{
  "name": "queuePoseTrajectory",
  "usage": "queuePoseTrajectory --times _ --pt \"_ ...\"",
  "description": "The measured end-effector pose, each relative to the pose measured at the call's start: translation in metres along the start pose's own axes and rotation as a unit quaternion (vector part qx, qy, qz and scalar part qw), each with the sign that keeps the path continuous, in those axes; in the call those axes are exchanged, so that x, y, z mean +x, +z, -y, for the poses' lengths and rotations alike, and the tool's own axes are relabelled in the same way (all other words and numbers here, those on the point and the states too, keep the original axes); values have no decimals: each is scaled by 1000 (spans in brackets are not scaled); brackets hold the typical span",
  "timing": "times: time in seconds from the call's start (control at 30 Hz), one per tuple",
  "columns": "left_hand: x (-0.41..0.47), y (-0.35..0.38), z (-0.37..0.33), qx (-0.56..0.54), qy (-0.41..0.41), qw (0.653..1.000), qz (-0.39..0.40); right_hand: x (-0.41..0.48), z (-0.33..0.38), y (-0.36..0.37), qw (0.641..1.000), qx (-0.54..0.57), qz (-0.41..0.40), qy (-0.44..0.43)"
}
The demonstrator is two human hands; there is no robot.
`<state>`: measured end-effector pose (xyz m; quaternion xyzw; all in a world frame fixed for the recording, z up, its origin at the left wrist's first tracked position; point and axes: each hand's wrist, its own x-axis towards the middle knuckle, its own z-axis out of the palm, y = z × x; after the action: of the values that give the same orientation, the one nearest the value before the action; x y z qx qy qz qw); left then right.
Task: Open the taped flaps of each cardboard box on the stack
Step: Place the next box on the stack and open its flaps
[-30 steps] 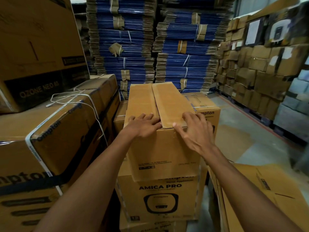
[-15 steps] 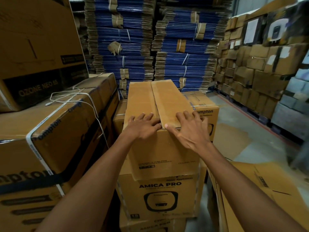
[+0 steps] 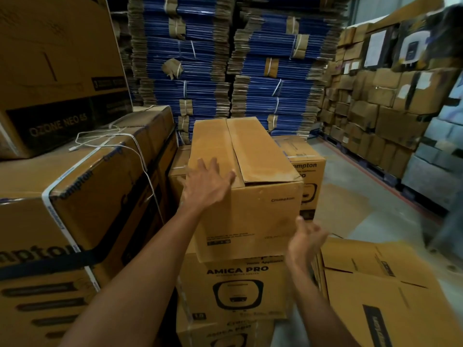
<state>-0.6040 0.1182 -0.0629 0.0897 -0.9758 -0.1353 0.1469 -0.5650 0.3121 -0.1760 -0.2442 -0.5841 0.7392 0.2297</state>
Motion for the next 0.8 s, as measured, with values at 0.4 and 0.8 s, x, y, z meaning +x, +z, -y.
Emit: queuePoseTrajectory --times 0.4,0.8 --pt "-4 20 -41 134 236 961 57 -33 -77 30 855 217 195 428" --pt "7 -50 -56 9 187 982 28 -35 -39 41 898 298 151 287"
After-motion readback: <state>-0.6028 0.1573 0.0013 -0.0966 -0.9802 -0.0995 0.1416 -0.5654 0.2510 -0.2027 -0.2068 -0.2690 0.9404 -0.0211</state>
